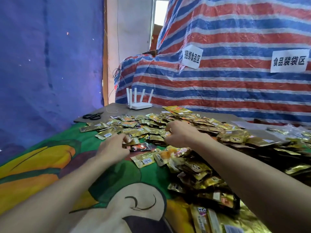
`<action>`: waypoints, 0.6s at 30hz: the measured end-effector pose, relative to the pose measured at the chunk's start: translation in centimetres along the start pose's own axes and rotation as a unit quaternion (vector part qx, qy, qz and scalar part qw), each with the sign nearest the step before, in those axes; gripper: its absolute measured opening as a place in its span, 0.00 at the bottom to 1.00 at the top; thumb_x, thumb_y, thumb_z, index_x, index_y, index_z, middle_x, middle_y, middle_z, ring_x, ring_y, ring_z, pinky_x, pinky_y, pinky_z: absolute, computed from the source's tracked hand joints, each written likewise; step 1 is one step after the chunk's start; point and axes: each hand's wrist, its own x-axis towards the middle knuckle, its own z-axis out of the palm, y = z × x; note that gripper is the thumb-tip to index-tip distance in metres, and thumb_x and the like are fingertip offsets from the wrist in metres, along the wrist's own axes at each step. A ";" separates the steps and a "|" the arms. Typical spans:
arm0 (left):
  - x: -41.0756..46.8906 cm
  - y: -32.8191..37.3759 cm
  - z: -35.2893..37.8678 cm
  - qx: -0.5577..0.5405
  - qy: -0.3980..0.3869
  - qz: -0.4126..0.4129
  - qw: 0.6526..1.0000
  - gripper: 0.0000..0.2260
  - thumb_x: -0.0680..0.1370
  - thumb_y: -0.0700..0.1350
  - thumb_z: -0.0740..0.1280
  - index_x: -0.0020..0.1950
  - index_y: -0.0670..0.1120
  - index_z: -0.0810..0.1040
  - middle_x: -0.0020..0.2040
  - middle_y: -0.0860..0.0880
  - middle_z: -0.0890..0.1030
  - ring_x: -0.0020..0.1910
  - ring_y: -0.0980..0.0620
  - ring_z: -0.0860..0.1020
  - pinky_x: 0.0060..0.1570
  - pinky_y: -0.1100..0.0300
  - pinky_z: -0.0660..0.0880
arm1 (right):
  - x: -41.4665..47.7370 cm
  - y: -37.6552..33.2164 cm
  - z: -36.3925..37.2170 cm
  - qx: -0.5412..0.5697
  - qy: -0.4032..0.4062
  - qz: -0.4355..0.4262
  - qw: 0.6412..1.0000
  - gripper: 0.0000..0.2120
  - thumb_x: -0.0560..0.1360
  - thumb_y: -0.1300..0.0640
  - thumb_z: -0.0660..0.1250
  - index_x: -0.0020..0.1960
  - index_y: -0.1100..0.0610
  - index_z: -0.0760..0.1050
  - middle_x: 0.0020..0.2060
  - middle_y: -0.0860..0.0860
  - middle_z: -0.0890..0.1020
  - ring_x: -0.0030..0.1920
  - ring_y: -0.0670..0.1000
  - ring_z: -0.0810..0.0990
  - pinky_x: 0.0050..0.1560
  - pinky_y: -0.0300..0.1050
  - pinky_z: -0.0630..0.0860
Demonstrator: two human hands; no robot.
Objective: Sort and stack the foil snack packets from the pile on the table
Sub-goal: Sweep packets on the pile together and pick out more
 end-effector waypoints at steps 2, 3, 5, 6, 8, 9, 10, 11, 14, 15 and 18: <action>1.8 -1.8 0.0 0.070 -0.038 -0.008 0.997 0.20 0.74 0.43 0.68 0.65 0.54 0.73 0.67 0.47 0.73 0.66 0.46 0.71 0.65 0.47 0.72 | 2.4 -0.5 1.3 -0.011 -0.038 0.001 0.999 0.18 0.74 0.57 0.65 0.63 0.56 0.75 0.54 0.54 0.81 0.52 0.55 0.80 0.52 0.52 0.81; 2.6 -2.6 0.2 0.101 -0.056 -0.008 0.993 0.22 0.74 0.44 0.68 0.67 0.55 0.72 0.69 0.48 0.71 0.69 0.46 0.69 0.67 0.46 0.70 | 3.6 -0.6 1.9 -0.019 -0.051 0.005 0.998 0.17 0.74 0.58 0.65 0.62 0.56 0.74 0.53 0.54 0.80 0.52 0.55 0.80 0.51 0.51 0.81; 4.0 -3.7 0.7 0.133 -0.076 -0.003 0.988 0.24 0.73 0.44 0.67 0.69 0.57 0.70 0.73 0.49 0.68 0.72 0.46 0.66 0.70 0.45 0.67 | 5.9 -0.7 3.3 -0.049 -0.070 0.014 0.996 0.11 0.75 0.57 0.64 0.57 0.58 0.73 0.52 0.55 0.80 0.51 0.56 0.79 0.50 0.51 0.80; 4.7 -4.1 0.9 0.131 -0.079 -0.002 0.988 0.24 0.73 0.44 0.67 0.69 0.56 0.70 0.74 0.49 0.67 0.73 0.46 0.66 0.70 0.45 0.66 | 7.0 -0.6 4.0 -0.069 -0.076 0.019 0.995 0.10 0.75 0.56 0.64 0.54 0.58 0.72 0.53 0.55 0.79 0.53 0.57 0.78 0.49 0.51 0.78; 6.1 -4.7 1.3 0.121 -0.077 0.000 0.990 0.25 0.73 0.44 0.67 0.70 0.54 0.69 0.75 0.48 0.67 0.73 0.46 0.66 0.71 0.47 0.65 | 9.0 -0.5 5.2 -0.098 -0.085 0.029 0.991 0.10 0.76 0.53 0.64 0.54 0.56 0.69 0.57 0.57 0.76 0.55 0.58 0.75 0.48 0.52 0.73; 6.8 -4.9 1.4 0.120 -0.078 0.006 0.990 0.26 0.74 0.44 0.67 0.72 0.52 0.68 0.75 0.48 0.67 0.73 0.47 0.66 0.71 0.48 0.66 | 9.9 -0.4 5.8 -0.102 -0.088 0.034 0.990 0.10 0.77 0.52 0.64 0.55 0.55 0.69 0.57 0.57 0.76 0.54 0.58 0.74 0.47 0.52 0.72; 7.5 -5.1 1.5 0.117 -0.082 0.015 0.990 0.27 0.74 0.43 0.67 0.73 0.50 0.67 0.74 0.48 0.68 0.72 0.47 0.67 0.70 0.50 0.67 | 10.8 -0.2 6.3 -0.101 -0.089 0.039 0.990 0.11 0.77 0.52 0.64 0.56 0.56 0.71 0.57 0.57 0.75 0.53 0.58 0.74 0.47 0.51 0.73; 8.0 -5.1 1.7 0.102 -0.090 0.023 0.990 0.28 0.74 0.42 0.67 0.74 0.48 0.66 0.74 0.47 0.69 0.71 0.47 0.68 0.69 0.53 0.68 | 11.4 0.0 6.8 -0.098 -0.090 0.043 0.990 0.12 0.78 0.52 0.65 0.58 0.56 0.72 0.57 0.57 0.75 0.53 0.57 0.75 0.48 0.51 0.75; 9.3 -5.2 2.1 0.055 -0.127 0.020 0.990 0.29 0.75 0.38 0.65 0.76 0.46 0.66 0.72 0.45 0.72 0.68 0.45 0.72 0.62 0.59 0.72 | 12.9 0.7 7.9 -0.103 -0.094 0.049 0.989 0.13 0.77 0.49 0.70 0.55 0.56 0.76 0.52 0.55 0.78 0.54 0.56 0.77 0.54 0.51 0.79; 9.6 -5.2 2.3 0.061 -0.129 0.020 0.990 0.26 0.76 0.37 0.64 0.75 0.47 0.68 0.71 0.45 0.73 0.66 0.45 0.73 0.62 0.58 0.72 | 13.1 0.7 8.0 -0.109 -0.092 0.050 0.988 0.13 0.76 0.47 0.72 0.52 0.55 0.75 0.51 0.54 0.78 0.54 0.56 0.77 0.55 0.51 0.79; 9.7 -5.2 2.6 0.142 -0.093 0.043 0.984 0.20 0.79 0.41 0.62 0.70 0.53 0.73 0.68 0.48 0.76 0.65 0.46 0.74 0.63 0.53 0.72 | 13.2 0.5 8.0 -0.121 -0.102 0.037 0.987 0.14 0.75 0.48 0.73 0.52 0.55 0.73 0.51 0.56 0.79 0.54 0.56 0.77 0.58 0.54 0.79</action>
